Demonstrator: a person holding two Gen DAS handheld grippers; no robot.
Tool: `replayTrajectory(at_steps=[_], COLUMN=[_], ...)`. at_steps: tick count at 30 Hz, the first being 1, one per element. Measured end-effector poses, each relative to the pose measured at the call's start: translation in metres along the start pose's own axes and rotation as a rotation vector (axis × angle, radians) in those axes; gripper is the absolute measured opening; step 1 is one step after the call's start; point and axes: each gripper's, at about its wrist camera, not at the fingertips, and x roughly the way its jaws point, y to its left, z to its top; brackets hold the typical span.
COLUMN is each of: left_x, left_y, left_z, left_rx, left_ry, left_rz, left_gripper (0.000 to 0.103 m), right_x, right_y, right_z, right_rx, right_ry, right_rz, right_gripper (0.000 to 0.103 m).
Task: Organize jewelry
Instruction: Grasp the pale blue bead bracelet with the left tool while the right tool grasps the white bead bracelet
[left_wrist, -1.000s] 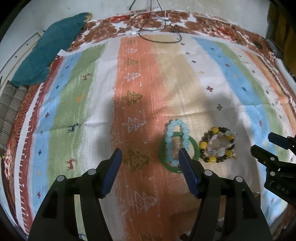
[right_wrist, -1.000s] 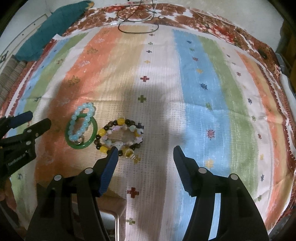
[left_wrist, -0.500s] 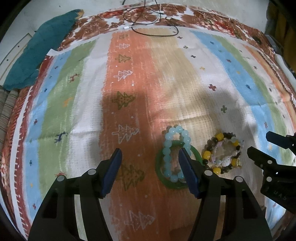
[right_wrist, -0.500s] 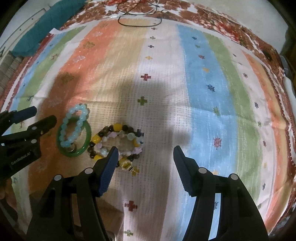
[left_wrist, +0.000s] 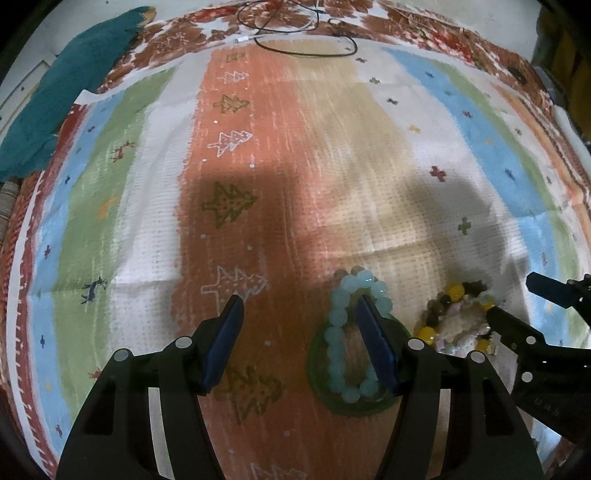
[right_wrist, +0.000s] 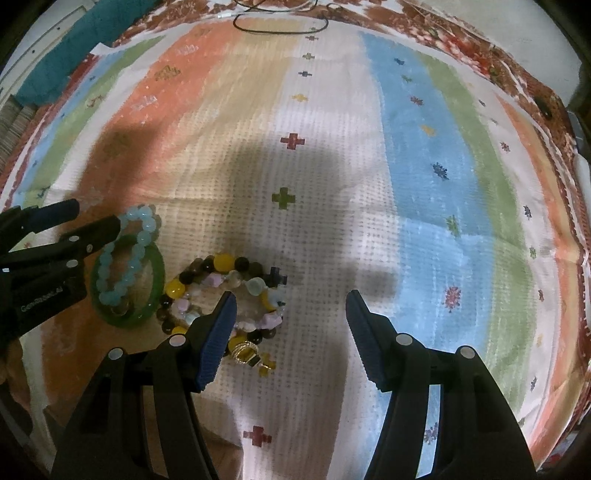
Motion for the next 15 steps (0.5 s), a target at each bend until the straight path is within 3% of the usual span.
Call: replayTrajectory(at_steps=[7,10,13,14,15], left_x=[0.014,0.017,0.019,0.021,0.023], left_y=[-0.001,-0.004,-0.006,-0.007,-0.007], left_z=[0.004,0.004,0.003,0.003,0.002], left_rx=[0.026,0.035,0.045,0.047,0.050], left_ry=[0.015,0.016,0.020,0.028,0.036], left_rz=[0.013,0.004,0.001,0.007,0.015], left_gripper=[0.063,0.055,0.035,0.022,0.016], right_x=[0.008,0.012,0.013,0.013,0.014], right_y=[0.000,0.000,0.003,0.004,0.004], right_z=[0.003,0.004,0.003,0.002,0.003], right_rx=[-0.001,-0.005,-0.017,-0.021,-0.023], right_ry=[0.019,0.029,0.032,0.033,0.032], right_rz=[0.013,0.025,0.036,0.037,0.037], right_gripper=[0.043,0.034,0.023,0.020,0.017])
